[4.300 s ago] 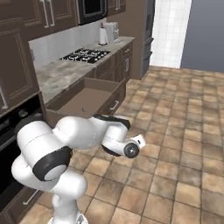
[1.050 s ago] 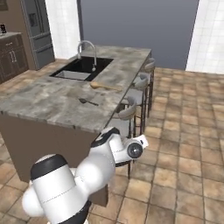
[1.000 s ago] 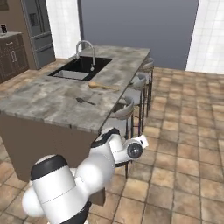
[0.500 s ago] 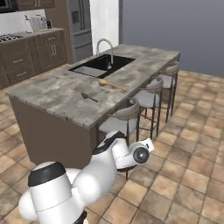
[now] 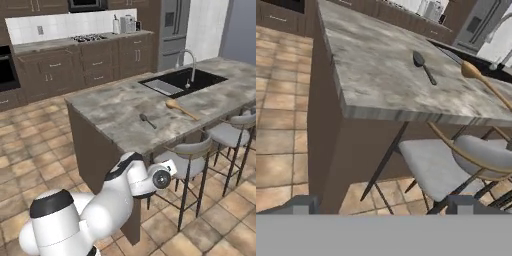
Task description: Pick up the metallic utensils from the counter and place them in the open drawer. Make sure not to pick up any wooden utensils.
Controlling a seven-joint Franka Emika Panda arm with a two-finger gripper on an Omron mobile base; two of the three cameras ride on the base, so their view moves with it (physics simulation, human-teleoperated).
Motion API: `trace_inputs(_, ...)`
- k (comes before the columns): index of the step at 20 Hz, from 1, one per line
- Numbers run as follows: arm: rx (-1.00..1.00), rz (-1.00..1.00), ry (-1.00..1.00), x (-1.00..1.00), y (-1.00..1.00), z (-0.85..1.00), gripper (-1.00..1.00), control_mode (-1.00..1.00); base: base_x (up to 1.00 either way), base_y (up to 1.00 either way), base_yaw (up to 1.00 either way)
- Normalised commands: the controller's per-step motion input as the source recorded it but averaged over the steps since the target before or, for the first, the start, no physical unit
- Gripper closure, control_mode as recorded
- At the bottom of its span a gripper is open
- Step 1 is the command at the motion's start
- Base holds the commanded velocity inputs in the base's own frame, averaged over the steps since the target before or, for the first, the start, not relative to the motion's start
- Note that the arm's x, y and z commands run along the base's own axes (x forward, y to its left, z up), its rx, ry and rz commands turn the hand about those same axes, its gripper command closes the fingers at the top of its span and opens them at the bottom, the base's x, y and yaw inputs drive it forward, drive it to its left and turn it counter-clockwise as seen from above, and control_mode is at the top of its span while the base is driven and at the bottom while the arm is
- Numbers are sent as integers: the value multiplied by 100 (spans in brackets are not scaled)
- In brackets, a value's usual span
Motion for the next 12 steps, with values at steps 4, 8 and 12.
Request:
trace_inputs(4, 0, 0, 0, 0, 0, 0, -100, 100, 48, -40, 56)
trace_inputs(8, 0, 0, 0, 0, 0, 0, -100, 100, 69, -86, 34)
trace_inputs(12, 0, 0, 0, 0, 0, 0, -100, 100, 81, -93, 29)
